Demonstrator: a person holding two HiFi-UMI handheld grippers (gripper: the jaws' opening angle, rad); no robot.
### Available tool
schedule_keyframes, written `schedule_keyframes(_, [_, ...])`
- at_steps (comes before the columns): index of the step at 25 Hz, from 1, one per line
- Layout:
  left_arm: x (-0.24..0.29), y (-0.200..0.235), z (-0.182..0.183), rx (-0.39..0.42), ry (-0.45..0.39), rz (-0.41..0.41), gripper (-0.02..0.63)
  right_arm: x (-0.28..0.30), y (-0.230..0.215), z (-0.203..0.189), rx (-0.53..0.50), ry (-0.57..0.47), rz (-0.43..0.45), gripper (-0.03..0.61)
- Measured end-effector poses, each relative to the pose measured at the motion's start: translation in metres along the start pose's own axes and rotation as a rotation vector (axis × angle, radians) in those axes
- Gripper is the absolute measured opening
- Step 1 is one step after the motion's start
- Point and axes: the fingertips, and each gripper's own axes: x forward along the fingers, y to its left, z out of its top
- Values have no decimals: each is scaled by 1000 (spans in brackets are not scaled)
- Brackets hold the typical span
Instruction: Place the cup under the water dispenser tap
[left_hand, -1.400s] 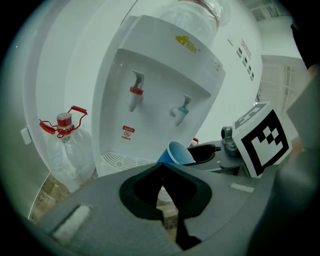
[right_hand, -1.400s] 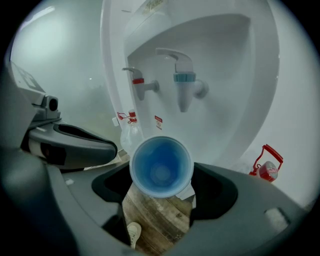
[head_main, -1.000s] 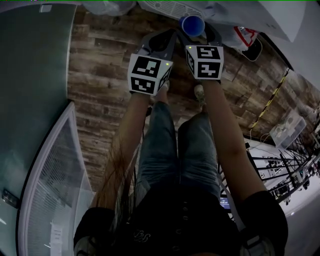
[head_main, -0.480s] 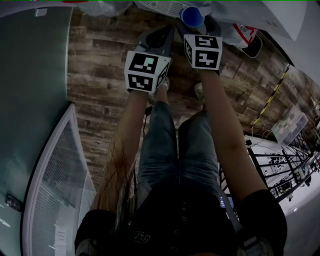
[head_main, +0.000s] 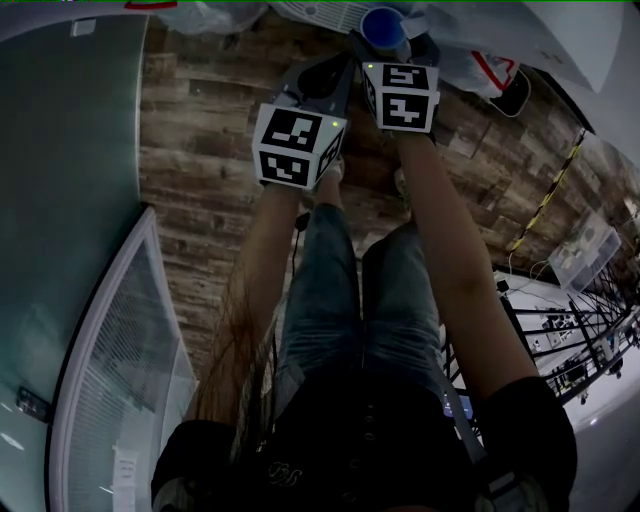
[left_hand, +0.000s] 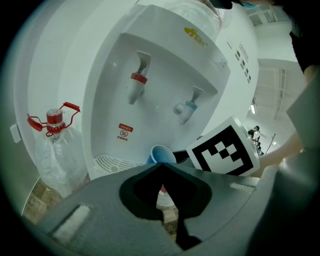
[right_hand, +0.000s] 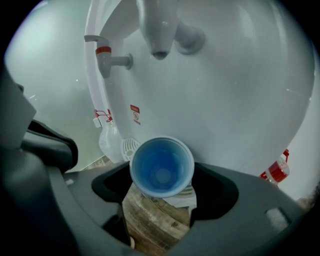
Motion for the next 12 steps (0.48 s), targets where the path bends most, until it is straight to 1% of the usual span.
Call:
schedule_keyframes(5, [-2, 1, -5, 4, 7, -7, 2, 8, 1, 6, 1, -39, 4, 356])
schedule_keyframes(12, [-4, 6, 2, 5, -5, 12, 2, 7, 3, 4, 46, -23, 18, 356])
